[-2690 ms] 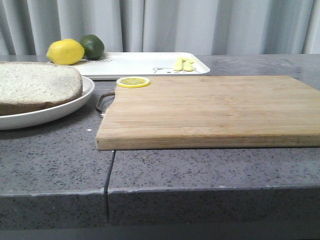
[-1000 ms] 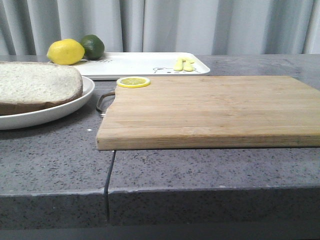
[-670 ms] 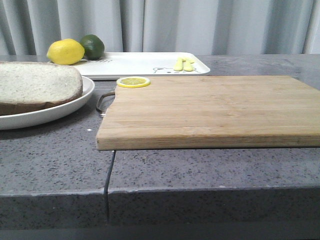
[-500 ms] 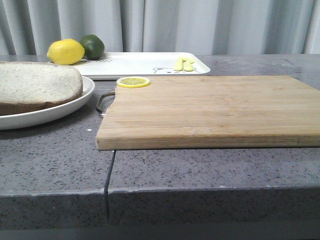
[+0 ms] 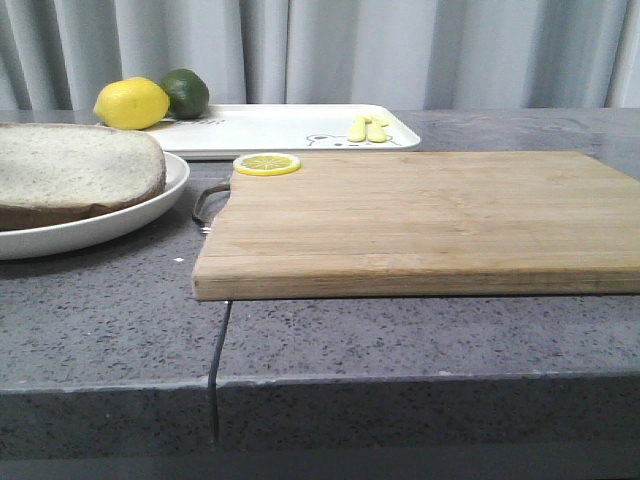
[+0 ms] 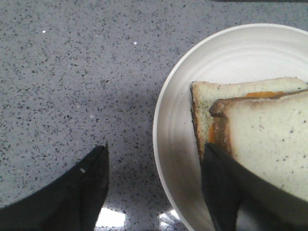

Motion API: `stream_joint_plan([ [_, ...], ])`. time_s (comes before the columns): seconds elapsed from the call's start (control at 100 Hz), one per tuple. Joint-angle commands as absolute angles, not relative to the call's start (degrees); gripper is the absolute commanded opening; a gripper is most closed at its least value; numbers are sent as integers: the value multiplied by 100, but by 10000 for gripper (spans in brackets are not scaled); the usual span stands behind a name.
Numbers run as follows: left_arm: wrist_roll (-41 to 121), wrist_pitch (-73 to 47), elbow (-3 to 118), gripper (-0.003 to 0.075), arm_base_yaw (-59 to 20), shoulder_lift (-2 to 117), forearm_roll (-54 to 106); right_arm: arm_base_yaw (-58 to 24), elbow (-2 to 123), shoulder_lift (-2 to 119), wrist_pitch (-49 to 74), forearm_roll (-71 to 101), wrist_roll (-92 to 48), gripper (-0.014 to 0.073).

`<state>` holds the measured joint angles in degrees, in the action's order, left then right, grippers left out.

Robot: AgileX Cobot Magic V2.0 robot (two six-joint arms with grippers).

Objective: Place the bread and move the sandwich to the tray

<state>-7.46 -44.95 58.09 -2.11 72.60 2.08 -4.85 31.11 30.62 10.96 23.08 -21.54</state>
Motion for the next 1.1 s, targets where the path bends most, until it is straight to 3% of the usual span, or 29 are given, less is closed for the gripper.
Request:
stream_joint_plan([
  [0.0,-796,-4144,6003,386,-193,7260,276,-461,3266,3061,708,2281,-2208,542],
  [1.09,-796,-3928,6003,386,-193,8319,483,-461,3266,3061,724,2281,-2208,542],
])
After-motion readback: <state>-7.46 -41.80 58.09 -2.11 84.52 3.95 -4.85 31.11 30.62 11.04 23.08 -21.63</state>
